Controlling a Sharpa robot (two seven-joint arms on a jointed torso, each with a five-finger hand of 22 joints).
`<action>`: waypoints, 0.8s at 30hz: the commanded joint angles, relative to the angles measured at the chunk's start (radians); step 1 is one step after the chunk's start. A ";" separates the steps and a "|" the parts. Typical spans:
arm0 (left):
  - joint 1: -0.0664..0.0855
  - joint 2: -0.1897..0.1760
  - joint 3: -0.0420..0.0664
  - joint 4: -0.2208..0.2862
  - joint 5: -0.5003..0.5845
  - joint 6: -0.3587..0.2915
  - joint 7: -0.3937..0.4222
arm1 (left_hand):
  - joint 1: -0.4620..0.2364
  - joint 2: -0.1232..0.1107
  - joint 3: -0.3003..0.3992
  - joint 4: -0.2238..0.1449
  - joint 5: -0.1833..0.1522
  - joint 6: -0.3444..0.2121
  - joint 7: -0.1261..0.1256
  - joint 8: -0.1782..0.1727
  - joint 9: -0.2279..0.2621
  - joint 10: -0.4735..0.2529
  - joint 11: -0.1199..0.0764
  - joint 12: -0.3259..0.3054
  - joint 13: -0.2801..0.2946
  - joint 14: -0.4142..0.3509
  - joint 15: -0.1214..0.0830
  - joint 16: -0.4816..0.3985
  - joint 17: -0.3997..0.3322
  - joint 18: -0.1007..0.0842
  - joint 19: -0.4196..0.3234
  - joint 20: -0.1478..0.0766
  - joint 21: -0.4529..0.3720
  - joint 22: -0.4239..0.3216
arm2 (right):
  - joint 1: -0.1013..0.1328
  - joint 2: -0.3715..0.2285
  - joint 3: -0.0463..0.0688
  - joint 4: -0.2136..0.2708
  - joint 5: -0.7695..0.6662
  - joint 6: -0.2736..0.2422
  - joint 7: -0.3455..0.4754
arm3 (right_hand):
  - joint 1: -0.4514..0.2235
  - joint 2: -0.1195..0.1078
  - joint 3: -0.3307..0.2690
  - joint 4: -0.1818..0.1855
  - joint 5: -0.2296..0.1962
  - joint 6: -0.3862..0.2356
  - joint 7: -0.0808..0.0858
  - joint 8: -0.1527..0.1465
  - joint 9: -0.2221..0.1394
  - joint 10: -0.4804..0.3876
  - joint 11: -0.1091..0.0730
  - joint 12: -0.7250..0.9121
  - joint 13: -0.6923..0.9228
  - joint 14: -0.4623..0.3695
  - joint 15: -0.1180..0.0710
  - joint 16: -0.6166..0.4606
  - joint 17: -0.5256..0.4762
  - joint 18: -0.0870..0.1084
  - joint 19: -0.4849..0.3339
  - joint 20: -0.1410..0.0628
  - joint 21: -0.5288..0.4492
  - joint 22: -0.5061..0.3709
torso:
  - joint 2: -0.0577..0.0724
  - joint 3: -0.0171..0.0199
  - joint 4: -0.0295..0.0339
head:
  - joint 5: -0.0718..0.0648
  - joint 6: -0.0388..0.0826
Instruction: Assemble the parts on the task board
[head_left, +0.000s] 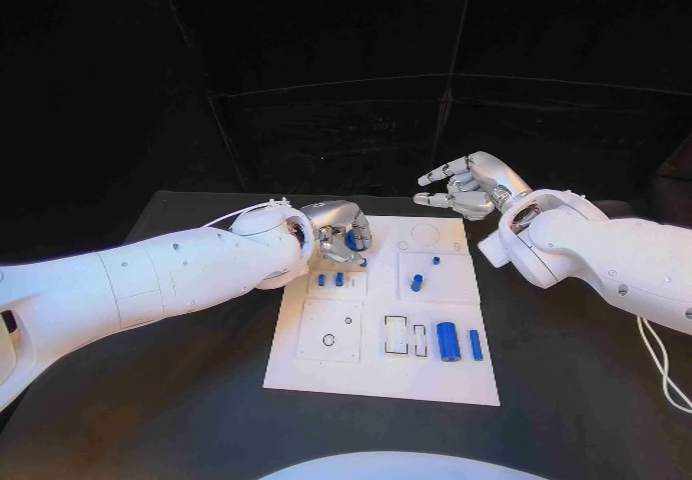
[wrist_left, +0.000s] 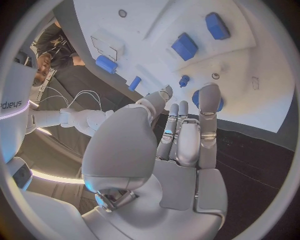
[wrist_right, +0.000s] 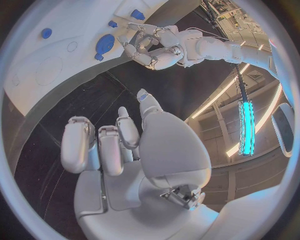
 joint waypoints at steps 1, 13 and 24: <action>0.001 0.019 0.000 -0.018 -0.062 0.042 -0.025 | -0.001 0.008 -0.003 -0.001 0.000 0.013 0.000 -0.006 -0.007 -0.002 0.001 -0.007 -0.010 0.011 0.001 0.010 0.011 -0.014 0.014 -0.001 0.025 0.026 | 0.002 0.002 0.001 0.000 0.002 0.001 0.005 | -0.002 0.011 0.000 0.001 0.003 0.004 0.000 0.005 -0.001 -0.008 0.000 -0.002 -0.001 0.063 -0.009 -0.003 0.061 -0.012 -0.003 -0.006 -0.003 0.000 | 0.001 0.0002 -0.0003 | 0.000 0.001; 0.002 0.075 0.001 -0.068 -0.102 0.150 -0.088 | 0.001 0.024 0.008 -0.004 0.000 0.042 -0.002 -0.017 -0.023 0.015 -0.001 -0.014 -0.038 0.024 -0.002 0.026 0.021 -0.024 0.044 -0.002 0.080 0.082 | 0.002 0.007 0.001 -0.002 0.002 0.001 0.003 | -0.001 0.011 0.001 0.000 0.004 0.004 0.000 0.005 -0.001 -0.008 0.000 -0.002 -0.001 0.063 -0.009 -0.003 0.061 -0.012 -0.002 -0.006 -0.003 0.000 | -0.001 0.0010 0.0014 | -0.003 -0.002; 0.001 0.096 0.001 -0.091 -0.107 0.156 -0.100 | 0.006 0.032 0.019 -0.009 0.000 0.060 -0.003 -0.020 -0.031 0.026 -0.003 -0.019 -0.053 0.027 -0.003 0.028 0.020 -0.027 0.051 -0.003 0.092 0.095 | 0.002 0.007 0.001 -0.001 0.002 -0.002 0.002 | 0.000 0.012 0.002 0.000 0.005 0.004 0.000 0.005 -0.001 -0.007 0.000 -0.001 -0.001 0.063 -0.009 -0.003 0.061 -0.012 -0.002 -0.006 -0.003 0.000 | 0.000 0.0009 0.0011 | -0.004 -0.001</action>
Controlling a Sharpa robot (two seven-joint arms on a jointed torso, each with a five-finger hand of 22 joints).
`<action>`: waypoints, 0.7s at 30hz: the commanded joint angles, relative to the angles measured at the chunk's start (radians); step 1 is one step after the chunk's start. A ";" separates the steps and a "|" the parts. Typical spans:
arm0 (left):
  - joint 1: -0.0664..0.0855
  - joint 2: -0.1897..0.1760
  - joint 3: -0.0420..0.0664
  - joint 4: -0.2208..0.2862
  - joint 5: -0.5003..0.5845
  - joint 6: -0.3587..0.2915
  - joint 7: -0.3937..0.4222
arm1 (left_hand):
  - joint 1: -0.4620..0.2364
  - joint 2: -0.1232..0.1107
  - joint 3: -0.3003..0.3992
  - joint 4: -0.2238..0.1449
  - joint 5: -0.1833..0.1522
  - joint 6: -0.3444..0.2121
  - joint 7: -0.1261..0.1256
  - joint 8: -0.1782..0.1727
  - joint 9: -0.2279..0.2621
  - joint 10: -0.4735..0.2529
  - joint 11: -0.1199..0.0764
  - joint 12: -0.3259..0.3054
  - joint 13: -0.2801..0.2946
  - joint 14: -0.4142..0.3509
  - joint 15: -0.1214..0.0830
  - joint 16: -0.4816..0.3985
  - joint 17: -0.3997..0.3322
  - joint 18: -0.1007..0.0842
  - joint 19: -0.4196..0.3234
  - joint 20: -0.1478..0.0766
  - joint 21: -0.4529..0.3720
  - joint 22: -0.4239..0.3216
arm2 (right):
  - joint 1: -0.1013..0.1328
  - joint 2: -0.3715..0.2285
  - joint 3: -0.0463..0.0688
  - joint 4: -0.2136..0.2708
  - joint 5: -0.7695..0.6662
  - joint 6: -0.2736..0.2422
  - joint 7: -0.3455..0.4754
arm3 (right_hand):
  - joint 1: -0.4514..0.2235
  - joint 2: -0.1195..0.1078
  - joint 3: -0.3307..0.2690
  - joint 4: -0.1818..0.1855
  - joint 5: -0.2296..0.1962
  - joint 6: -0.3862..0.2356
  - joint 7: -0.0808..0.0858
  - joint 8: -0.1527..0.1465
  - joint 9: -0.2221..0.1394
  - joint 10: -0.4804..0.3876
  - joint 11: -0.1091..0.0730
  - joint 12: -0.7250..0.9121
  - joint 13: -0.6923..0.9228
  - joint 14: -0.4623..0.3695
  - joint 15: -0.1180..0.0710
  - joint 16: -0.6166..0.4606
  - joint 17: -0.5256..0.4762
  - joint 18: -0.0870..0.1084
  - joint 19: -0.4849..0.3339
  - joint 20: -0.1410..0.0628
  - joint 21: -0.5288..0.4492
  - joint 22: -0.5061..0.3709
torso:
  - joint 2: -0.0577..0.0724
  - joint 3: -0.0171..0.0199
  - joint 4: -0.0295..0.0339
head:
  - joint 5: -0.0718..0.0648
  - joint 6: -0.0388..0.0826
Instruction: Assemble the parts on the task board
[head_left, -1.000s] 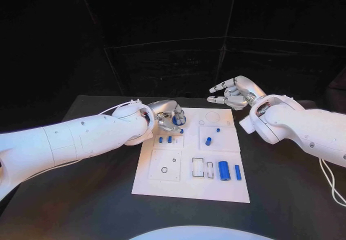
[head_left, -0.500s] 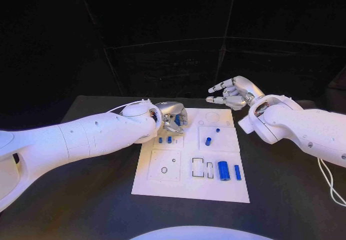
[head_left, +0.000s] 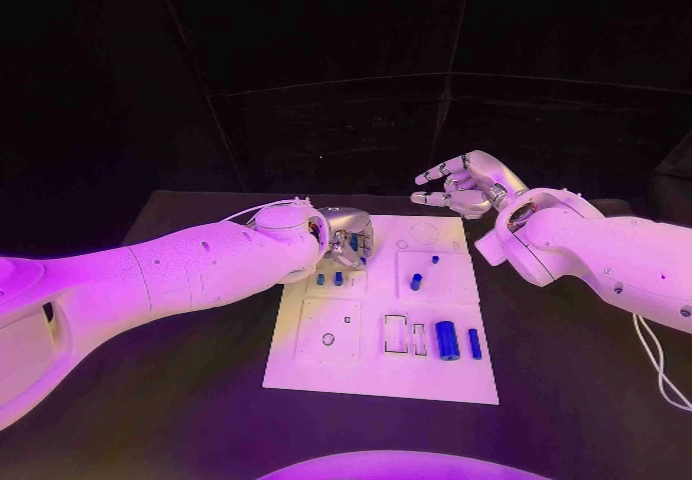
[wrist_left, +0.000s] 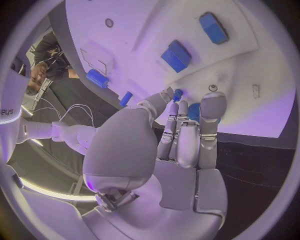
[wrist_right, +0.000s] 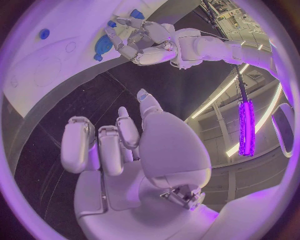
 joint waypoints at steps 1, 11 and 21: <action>0.001 0.006 0.001 -0.008 -0.017 0.022 -0.016 | 0.001 0.010 0.008 -0.001 0.000 0.010 0.002 -0.005 -0.003 0.009 0.001 -0.007 -0.005 0.018 -0.001 0.004 -0.003 -0.011 0.008 -0.002 0.006 0.001 | 0.002 0.001 0.001 0.002 0.002 -0.002 0.003 | 0.000 0.012 0.002 0.000 0.005 0.004 0.000 0.005 -0.002 -0.007 0.000 -0.001 -0.001 0.063 -0.009 -0.003 0.062 -0.012 -0.002 -0.006 -0.003 0.000 | -0.001 0.0000 0.0005 | -0.001 0.001; 0.000 0.017 0.001 -0.023 -0.017 0.039 -0.011 | 0.005 0.021 0.027 -0.006 0.000 0.021 0.001 -0.010 -0.010 0.017 0.000 -0.013 -0.019 0.017 -0.001 0.004 -0.008 -0.011 0.008 -0.003 0.009 0.005 | 0.002 0.001 0.001 0.002 0.002 -0.002 0.003 | 0.000 0.012 0.002 0.000 0.005 0.004 0.000 0.005 -0.002 -0.007 0.000 -0.001 -0.001 0.063 -0.009 -0.003 0.062 -0.012 -0.002 -0.006 -0.003 0.000 | -0.001 -0.0002 0.0014 | -0.002 -0.001; -0.003 0.023 0.001 -0.032 -0.017 0.064 -0.011 | -0.006 0.035 0.045 -0.004 -0.001 0.055 -0.007 -0.011 -0.018 0.061 -0.010 -0.013 -0.037 0.021 -0.009 0.010 -0.005 -0.017 0.021 -0.008 0.044 0.045 | 0.002 0.002 0.001 0.002 0.002 -0.001 0.003 | 0.002 0.014 0.003 -0.001 0.006 0.004 0.000 0.005 -0.002 -0.007 0.000 0.000 0.000 0.063 -0.009 -0.003 0.062 -0.013 -0.002 -0.006 -0.003 0.001 | -0.001 -0.0001 0.0012 | -0.001 -0.003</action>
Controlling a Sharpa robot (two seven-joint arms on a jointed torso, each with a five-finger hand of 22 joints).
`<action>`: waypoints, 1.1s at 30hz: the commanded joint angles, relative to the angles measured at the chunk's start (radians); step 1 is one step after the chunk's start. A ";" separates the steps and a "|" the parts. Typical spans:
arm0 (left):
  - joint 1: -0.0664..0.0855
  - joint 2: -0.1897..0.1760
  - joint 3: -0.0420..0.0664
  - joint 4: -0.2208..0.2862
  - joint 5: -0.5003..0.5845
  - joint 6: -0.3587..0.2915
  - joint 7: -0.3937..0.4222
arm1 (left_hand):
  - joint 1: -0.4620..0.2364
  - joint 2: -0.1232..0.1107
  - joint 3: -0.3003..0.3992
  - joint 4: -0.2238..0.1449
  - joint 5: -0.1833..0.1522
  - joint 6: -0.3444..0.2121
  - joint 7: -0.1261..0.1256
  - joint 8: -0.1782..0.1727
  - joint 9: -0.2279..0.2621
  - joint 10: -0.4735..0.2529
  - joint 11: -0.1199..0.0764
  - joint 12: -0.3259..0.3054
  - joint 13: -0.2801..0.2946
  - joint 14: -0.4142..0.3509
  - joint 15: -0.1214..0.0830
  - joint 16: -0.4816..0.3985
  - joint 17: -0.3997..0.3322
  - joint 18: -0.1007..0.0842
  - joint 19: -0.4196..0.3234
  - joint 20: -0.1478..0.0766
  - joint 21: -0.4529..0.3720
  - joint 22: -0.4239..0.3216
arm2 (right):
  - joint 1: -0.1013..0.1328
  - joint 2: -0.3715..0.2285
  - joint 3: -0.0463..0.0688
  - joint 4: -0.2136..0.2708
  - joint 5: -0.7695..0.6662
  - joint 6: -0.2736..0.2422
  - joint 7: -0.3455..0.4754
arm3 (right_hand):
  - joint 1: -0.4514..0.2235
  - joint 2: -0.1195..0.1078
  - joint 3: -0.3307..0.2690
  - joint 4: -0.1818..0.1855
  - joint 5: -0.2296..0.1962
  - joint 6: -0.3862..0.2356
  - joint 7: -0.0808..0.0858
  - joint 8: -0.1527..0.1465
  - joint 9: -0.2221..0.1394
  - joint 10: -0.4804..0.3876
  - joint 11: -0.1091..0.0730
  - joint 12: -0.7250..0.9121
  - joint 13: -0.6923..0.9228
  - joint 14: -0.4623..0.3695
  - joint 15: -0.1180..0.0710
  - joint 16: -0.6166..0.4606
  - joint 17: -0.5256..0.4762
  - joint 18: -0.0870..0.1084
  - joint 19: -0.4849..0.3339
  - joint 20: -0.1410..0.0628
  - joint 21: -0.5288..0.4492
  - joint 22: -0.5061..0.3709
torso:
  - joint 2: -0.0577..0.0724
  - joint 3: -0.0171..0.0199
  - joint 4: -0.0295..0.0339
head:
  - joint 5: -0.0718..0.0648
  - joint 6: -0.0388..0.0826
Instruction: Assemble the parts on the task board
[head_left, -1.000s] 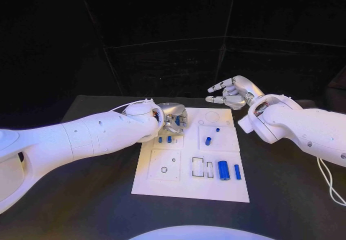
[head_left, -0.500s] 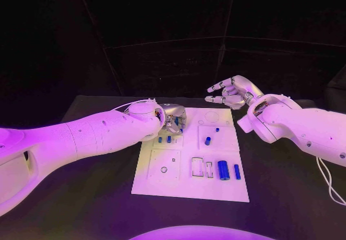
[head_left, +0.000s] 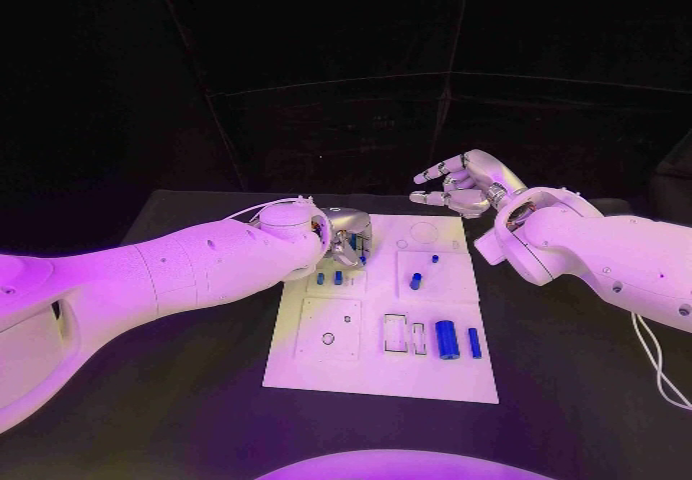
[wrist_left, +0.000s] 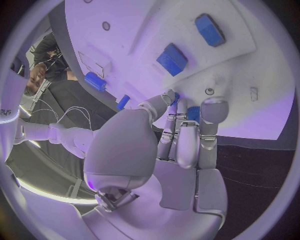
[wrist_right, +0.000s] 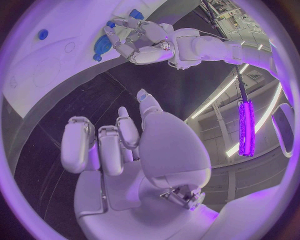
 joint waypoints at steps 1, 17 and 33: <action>-0.002 0.002 0.000 -0.003 -0.008 0.031 -0.003 | -0.004 0.005 0.009 0.000 -0.002 0.011 -0.002 -0.004 -0.003 0.013 -0.002 -0.007 -0.005 0.018 -0.006 0.005 0.000 -0.018 0.009 -0.002 0.012 0.013 | 0.002 0.001 0.001 0.001 0.002 -0.001 0.003 | -0.002 0.010 0.003 -0.001 0.006 0.004 0.000 0.005 -0.002 -0.007 0.000 0.000 0.000 0.063 -0.009 -0.003 0.062 -0.012 -0.002 -0.006 -0.003 0.001 | 0.000 0.0001 -0.0001 | 0.001 -0.001; -0.008 -0.012 0.000 0.000 -0.002 -0.041 0.026 | -0.008 0.015 0.036 -0.011 -0.002 0.058 -0.005 -0.031 -0.019 0.090 -0.013 -0.045 -0.039 0.023 -0.016 0.005 -0.013 -0.026 0.025 -0.013 0.052 0.060 | 0.002 0.000 0.001 0.002 0.002 -0.002 0.004 | -0.002 0.010 0.003 -0.001 0.006 0.004 0.000 0.005 -0.002 -0.007 0.000 0.000 0.000 0.063 -0.009 -0.003 0.062 -0.012 -0.002 -0.006 -0.003 0.001 | 0.000 -0.0003 -0.0002 | -0.001 0.002; -0.007 -0.124 0.031 0.117 0.060 -0.129 0.061 | -0.006 0.011 0.048 -0.021 -0.002 0.071 0.000 -0.044 -0.021 0.108 -0.010 -0.067 -0.049 0.025 -0.015 0.006 -0.017 -0.029 0.030 -0.012 0.064 0.075 | 0.002 -0.004 0.001 0.000 0.002 -0.003 0.004 | -0.001 0.012 0.004 -0.002 0.007 0.005 0.000 0.005 -0.002 -0.006 0.000 0.001 0.000 0.063 -0.009 -0.003 0.062 -0.013 -0.002 -0.006 -0.003 0.001 | -0.002 0.0007 0.0032 | 0.000 0.004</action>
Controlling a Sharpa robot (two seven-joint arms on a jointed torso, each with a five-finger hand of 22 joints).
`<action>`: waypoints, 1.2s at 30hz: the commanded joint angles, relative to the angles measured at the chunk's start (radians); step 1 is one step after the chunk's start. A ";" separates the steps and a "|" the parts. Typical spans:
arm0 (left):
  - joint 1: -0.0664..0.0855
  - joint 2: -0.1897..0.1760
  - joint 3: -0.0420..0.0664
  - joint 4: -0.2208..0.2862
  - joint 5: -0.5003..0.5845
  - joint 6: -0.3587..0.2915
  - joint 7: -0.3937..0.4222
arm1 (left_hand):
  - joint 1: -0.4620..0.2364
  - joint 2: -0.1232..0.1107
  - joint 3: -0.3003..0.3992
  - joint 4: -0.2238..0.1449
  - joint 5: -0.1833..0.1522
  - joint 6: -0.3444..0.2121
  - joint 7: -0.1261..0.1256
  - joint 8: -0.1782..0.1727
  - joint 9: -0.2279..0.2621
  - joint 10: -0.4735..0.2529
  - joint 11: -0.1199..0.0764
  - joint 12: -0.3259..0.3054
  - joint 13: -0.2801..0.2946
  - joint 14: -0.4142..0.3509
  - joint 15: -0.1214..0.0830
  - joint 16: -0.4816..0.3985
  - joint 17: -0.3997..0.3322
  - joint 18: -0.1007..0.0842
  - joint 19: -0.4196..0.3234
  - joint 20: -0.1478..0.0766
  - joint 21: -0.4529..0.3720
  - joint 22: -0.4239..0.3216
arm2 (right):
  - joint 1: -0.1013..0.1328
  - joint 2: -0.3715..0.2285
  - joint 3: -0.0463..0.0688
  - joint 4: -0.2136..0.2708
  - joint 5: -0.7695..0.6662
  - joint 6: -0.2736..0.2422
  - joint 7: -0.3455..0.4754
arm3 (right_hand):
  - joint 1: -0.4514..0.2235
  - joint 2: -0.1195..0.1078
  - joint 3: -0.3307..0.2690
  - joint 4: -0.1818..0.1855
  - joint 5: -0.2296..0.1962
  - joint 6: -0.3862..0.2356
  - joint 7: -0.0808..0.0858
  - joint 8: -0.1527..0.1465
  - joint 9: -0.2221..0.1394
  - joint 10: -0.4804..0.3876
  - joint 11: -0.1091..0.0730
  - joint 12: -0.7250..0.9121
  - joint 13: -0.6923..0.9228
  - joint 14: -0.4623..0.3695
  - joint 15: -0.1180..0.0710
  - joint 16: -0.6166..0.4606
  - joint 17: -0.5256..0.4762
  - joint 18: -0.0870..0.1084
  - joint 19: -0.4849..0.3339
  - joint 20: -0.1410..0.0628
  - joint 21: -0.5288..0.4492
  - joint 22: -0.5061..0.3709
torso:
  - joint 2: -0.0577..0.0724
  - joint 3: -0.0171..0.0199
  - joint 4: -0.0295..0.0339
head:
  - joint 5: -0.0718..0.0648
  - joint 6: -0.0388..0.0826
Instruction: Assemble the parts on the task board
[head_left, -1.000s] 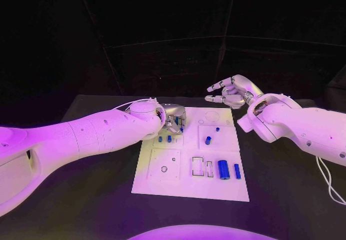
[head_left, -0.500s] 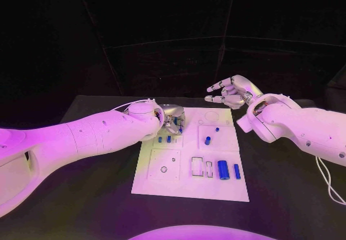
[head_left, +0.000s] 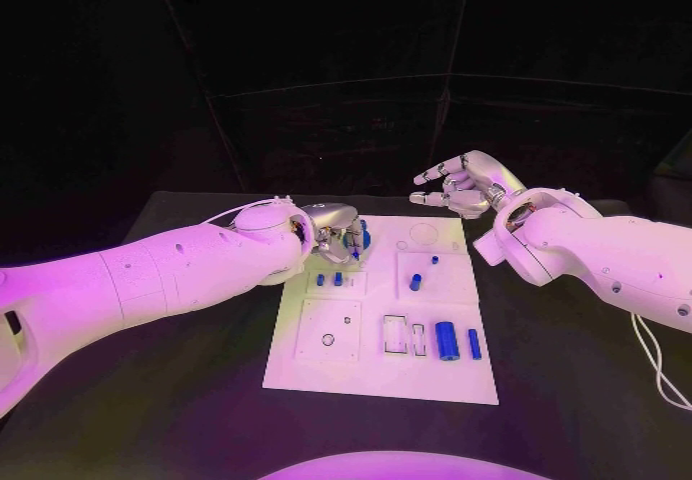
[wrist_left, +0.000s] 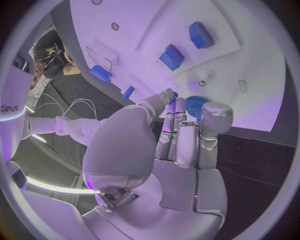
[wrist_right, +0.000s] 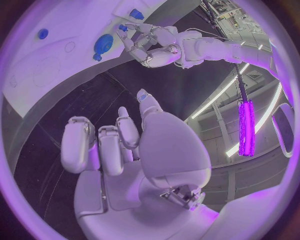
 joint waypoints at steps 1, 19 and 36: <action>0.001 -0.018 0.003 0.017 0.030 -0.045 0.021 | 0.002 0.003 0.006 -0.001 -0.002 0.008 0.002 -0.006 0.000 0.009 0.000 -0.005 -0.002 0.022 -0.004 0.006 -0.001 -0.014 0.007 -0.001 0.005 0.002 | 0.002 -0.002 0.001 0.000 0.002 -0.003 0.004 | -0.001 0.012 0.004 -0.002 0.007 0.005 0.000 0.005 -0.002 -0.006 0.000 0.001 0.000 0.063 -0.009 -0.003 0.062 -0.013 -0.002 -0.006 -0.003 0.001 | 0.000 0.0014 -0.0004 | 0.004 0.002; 0.001 -0.083 0.005 0.035 0.034 0.000 -0.004 | -0.002 -0.004 0.006 -0.004 -0.002 0.012 0.002 -0.013 0.000 0.016 0.001 -0.014 -0.004 0.021 -0.003 0.005 -0.005 -0.015 0.007 -0.001 0.008 0.006 | 0.001 -0.002 0.001 -0.002 0.002 -0.001 0.004 | -0.001 0.012 0.004 -0.002 0.007 0.005 0.000 0.005 -0.002 -0.006 0.000 0.001 0.000 0.063 -0.009 -0.003 0.062 -0.013 -0.002 -0.006 -0.003 0.001 | 0.001 0.0013 -0.0015 | 0.008 0.004; -0.004 -0.068 0.004 0.004 0.034 0.043 -0.017 | -0.005 -0.006 0.004 -0.004 -0.002 0.015 0.002 -0.015 0.000 0.019 0.001 -0.018 -0.004 0.021 -0.003 0.004 -0.007 -0.015 0.008 0.000 0.011 0.009 | 0.001 0.000 0.000 -0.002 0.002 -0.001 0.004 | 0.000 0.012 0.004 -0.002 0.007 0.005 0.000 0.005 -0.002 -0.006 0.000 0.001 0.000 0.063 -0.009 -0.003 0.062 -0.012 -0.002 -0.006 -0.003 0.000 | 0.001 0.0007 -0.0020 | 0.009 0.001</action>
